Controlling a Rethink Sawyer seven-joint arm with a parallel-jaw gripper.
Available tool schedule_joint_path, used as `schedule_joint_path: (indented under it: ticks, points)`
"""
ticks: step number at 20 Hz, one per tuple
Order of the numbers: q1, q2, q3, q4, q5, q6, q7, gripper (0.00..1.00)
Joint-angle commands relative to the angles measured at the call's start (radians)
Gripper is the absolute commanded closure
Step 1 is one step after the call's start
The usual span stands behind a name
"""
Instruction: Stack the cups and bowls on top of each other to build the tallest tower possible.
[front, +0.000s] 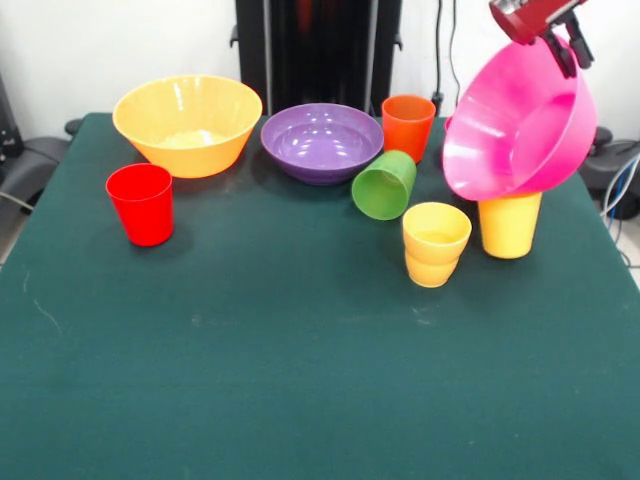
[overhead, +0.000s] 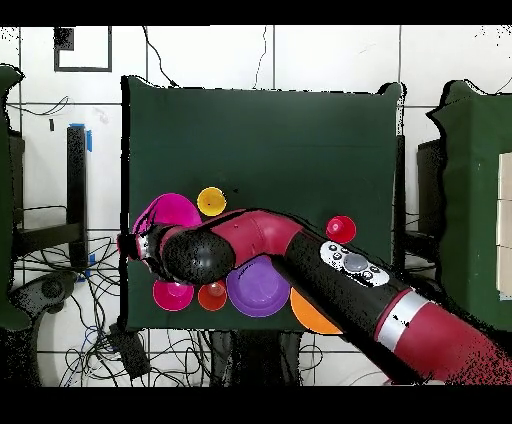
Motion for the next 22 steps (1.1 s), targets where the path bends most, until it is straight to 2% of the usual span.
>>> schedule_joint_path:
  ticks: [1,4,10,11,14,20,22]
  points:
    - [0.023,0.094,-0.095,-0.043,-0.054,-0.058,0.032,1.00]
    - [0.048,0.088,-0.129,-0.034,-0.070,-0.114,0.073,1.00]
    - [0.142,-0.040,-0.235,-0.011,-0.034,-0.153,0.195,1.00]
    - [0.156,-0.084,-0.238,0.004,-0.012,-0.142,0.215,1.00]
    - [0.151,-0.148,-0.198,0.025,0.058,-0.093,0.219,1.00]
    - [0.142,-0.167,-0.184,0.014,0.098,-0.010,0.163,1.00]
    - [0.113,-0.170,-0.149,0.001,0.115,0.027,0.123,1.00]
